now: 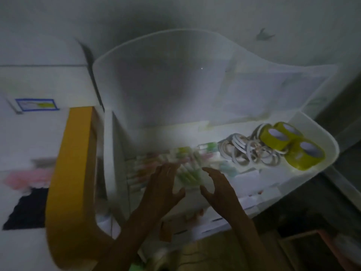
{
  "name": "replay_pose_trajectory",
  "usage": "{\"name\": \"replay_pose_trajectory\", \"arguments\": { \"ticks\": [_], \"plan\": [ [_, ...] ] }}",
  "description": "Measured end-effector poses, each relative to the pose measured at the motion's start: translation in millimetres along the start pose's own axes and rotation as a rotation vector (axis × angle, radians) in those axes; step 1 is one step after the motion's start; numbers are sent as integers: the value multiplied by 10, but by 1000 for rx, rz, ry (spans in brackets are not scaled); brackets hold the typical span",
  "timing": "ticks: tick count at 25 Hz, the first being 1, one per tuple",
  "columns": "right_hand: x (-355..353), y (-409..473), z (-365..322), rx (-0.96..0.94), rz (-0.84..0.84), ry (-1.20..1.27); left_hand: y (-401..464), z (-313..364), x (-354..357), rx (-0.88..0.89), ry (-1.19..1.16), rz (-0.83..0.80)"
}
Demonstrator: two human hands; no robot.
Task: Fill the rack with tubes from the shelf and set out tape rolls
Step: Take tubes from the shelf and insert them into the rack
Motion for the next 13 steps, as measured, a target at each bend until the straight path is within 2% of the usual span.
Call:
{"name": "replay_pose_trajectory", "arguments": {
  "ticks": [5,10,13],
  "plan": [
    [139,542,66,-85,-132,54,92,-158,-2,-114,64,96],
    [182,861,157,-315,-279,131,-67,-186,25,-352,129,152],
    [183,933,142,-439,-291,144,-222,-78,26,-464,143,178]
  ]
}}
Point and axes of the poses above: each hand's wrist, its own y-axis towards the middle knuckle, its own x-axis out of the palm, z = x × y, the point moved 3 cm from there along y, towards the middle knuckle, and after that the axes turned 11 degrees about y, right-handed, at the moved point
